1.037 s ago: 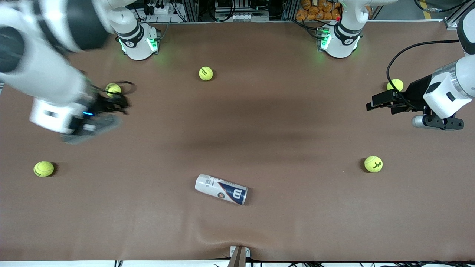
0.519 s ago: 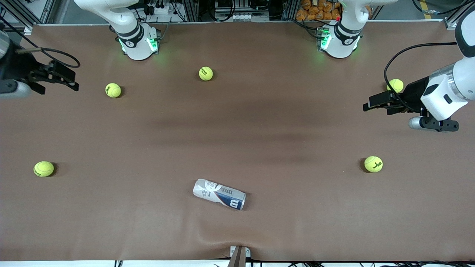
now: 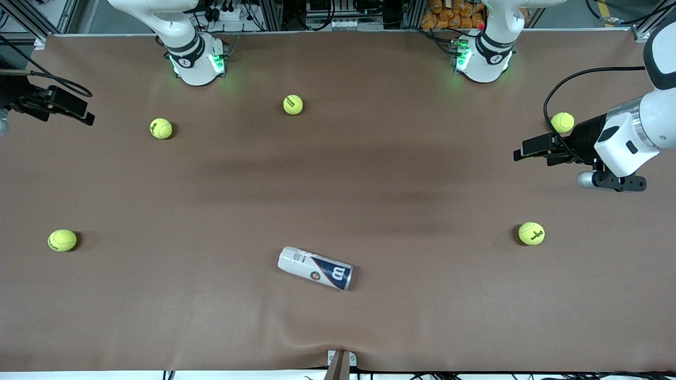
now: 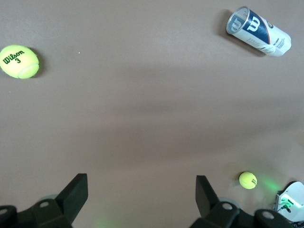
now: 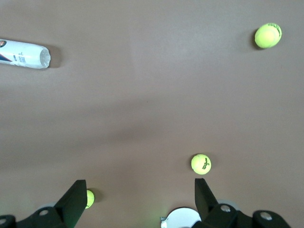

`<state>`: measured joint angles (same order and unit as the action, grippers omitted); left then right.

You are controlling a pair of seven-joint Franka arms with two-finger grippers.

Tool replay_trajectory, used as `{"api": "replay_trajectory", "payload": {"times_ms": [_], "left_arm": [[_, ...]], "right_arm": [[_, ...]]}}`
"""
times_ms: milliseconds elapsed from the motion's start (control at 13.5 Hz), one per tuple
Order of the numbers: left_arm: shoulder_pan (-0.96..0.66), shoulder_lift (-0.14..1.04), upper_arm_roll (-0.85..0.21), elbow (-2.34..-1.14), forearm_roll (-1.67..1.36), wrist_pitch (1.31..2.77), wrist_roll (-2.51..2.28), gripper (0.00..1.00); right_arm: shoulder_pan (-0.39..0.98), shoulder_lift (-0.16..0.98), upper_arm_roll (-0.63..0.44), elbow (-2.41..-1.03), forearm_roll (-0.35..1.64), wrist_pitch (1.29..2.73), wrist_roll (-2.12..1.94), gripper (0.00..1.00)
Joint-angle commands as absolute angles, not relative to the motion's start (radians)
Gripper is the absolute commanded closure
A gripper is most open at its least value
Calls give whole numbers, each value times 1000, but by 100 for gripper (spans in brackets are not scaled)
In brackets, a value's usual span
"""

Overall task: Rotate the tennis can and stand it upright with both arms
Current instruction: 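Withdraw the right gripper while the left gripper moves toward the can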

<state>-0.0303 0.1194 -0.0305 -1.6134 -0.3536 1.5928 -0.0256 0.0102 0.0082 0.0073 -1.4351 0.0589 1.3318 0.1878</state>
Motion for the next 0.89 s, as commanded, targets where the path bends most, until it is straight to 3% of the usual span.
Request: {"api": "replay_trajectory", "payload": {"times_ms": [0, 815], "left_arm": [[-29, 127, -29, -1598, -373, 1582, -5, 0], [-29, 330, -29, -1540, -687, 1597, 73, 0]], "right_arm": [[-6, -44, 31, -1451, -16, 1307, 207, 0], [-92, -11, 18, -1442, 41, 1342, 57, 0]]}}
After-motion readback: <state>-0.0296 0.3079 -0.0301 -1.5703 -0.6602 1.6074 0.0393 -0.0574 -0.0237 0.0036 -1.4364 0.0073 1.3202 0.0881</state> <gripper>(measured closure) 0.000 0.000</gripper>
